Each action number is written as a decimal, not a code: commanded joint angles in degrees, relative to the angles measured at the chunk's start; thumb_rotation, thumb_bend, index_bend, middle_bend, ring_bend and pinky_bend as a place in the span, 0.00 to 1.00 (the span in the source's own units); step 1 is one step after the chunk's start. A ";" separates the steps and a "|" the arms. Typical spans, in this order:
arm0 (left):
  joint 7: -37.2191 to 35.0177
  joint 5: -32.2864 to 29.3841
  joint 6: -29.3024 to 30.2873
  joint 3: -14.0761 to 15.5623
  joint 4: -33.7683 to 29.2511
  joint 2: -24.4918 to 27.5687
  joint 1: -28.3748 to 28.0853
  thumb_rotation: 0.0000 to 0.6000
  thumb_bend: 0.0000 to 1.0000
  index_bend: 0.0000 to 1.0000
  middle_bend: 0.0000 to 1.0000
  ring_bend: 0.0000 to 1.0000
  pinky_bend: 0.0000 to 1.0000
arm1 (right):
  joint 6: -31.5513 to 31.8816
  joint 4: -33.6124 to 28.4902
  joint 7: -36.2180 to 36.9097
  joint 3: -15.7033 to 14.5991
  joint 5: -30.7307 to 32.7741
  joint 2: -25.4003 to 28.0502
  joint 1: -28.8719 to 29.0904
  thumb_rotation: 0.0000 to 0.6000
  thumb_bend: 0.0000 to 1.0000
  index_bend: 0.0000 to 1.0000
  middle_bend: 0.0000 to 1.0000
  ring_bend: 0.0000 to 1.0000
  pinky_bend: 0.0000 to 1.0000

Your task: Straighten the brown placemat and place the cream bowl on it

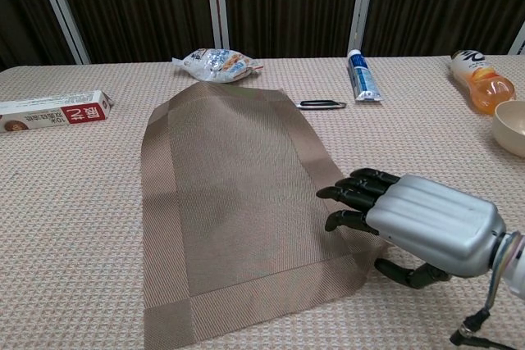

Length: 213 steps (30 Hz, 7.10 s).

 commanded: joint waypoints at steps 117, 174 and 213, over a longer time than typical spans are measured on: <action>-13.65 24.36 -25.10 5.12 34.56 -31.05 -22.33 1.00 0.14 0.18 0.00 0.00 0.00 | 26.34 -20.46 17.16 3.60 15.64 28.22 -19.37 1.00 0.00 0.00 0.00 0.00 0.00; -16.52 25.01 -24.07 8.09 49.30 -44.30 -30.49 1.00 0.25 0.24 0.00 0.00 0.00 | 24.46 -19.23 17.79 6.49 16.13 28.29 -20.92 1.00 0.00 0.00 0.00 0.00 0.00; -16.21 21.02 -26.03 8.64 46.74 -45.45 -31.25 1.00 0.45 0.58 0.00 0.00 0.00 | 24.60 -19.74 19.69 7.10 14.33 29.10 -21.69 1.00 0.00 0.00 0.00 0.00 0.00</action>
